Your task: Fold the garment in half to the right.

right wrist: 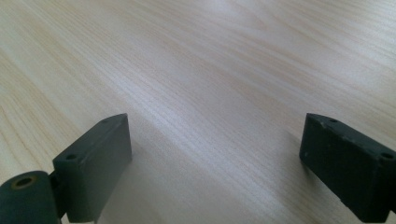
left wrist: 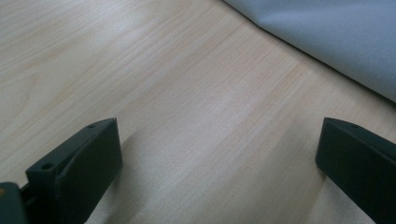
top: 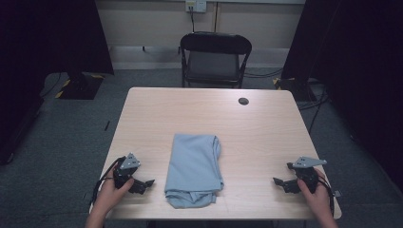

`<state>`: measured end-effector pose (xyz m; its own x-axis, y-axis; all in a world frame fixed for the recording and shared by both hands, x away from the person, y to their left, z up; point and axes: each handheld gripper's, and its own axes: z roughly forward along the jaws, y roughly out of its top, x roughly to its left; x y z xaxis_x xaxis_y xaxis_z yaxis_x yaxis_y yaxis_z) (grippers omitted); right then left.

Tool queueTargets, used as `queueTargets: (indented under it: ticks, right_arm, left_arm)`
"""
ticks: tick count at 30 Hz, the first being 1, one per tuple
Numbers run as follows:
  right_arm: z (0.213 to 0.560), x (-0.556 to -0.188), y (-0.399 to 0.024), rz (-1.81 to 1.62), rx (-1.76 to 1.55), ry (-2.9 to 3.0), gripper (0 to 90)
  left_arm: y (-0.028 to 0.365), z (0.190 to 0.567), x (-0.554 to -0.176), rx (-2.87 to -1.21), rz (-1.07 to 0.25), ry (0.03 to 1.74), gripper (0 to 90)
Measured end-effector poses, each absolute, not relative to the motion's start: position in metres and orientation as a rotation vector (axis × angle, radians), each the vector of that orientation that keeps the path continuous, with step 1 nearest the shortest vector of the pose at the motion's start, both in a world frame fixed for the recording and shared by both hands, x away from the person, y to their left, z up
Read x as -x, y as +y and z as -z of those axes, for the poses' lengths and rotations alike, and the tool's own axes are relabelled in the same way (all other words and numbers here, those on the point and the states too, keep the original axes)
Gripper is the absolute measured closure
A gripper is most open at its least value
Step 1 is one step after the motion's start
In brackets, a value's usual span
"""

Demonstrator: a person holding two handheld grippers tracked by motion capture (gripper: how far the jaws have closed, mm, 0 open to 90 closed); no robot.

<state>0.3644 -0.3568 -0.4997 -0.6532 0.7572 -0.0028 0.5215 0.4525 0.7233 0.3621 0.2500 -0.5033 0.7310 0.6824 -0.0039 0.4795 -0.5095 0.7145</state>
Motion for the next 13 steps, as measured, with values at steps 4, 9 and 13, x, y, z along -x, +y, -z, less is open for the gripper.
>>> queueTargets:
  ticks: [4, 9, 13]
  right_arm:
    - [0.4997, -0.3643, -0.3568, -1.017, -1.09, 2.382, 8.2]
    - [0.4997, -0.3643, -0.3567, -1.018, -1.09, 2.382, 8.2]
    - [0.4996, -0.3643, -0.3568, -1.017, -1.09, 2.382, 8.2]
  left_arm:
    - [0.2497, 0.5034, -0.3618, -2.207, -0.364, 0.877, 0.0]
    - [0.2497, 0.5033, -0.3618, -2.208, -0.364, 0.877, 0.0]
    - [0.2495, 0.5032, -0.3616, -2.208, -0.365, 0.881, 0.0]
